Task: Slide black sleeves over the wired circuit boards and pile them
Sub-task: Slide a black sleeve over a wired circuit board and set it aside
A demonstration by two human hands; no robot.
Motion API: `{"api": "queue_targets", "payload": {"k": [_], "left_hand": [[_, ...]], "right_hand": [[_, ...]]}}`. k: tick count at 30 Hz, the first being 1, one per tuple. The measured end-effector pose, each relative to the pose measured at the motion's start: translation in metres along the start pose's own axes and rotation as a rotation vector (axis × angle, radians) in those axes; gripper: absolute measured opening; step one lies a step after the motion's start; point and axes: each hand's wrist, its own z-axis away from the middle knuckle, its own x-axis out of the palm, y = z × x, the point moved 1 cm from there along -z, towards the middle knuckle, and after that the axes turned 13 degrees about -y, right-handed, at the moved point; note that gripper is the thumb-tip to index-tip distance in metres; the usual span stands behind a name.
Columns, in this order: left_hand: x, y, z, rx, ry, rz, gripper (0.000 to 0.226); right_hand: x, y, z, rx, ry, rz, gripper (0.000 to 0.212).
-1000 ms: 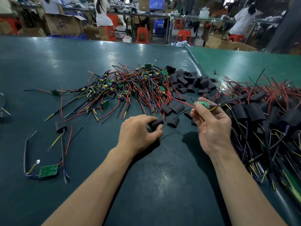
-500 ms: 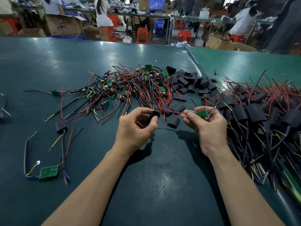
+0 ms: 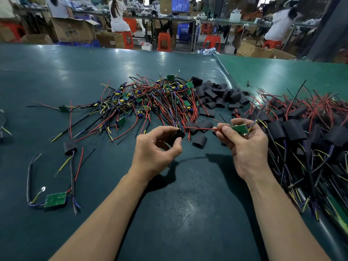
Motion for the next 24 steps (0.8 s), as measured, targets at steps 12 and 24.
{"api": "queue_targets", "payload": {"k": [12, 24], "left_hand": [[-0.001, 0.001, -0.001, 0.027, -0.01, -0.111, 0.023], [0.002, 0.012, 0.003, 0.122, -0.148, -0.425, 0.021]], "right_hand": [[-0.002, 0.003, 0.001, -0.093, -0.076, 0.23, 0.026], [0.025, 0.018, 0.012, 0.152, -0.284, 0.152, 0.041]]}}
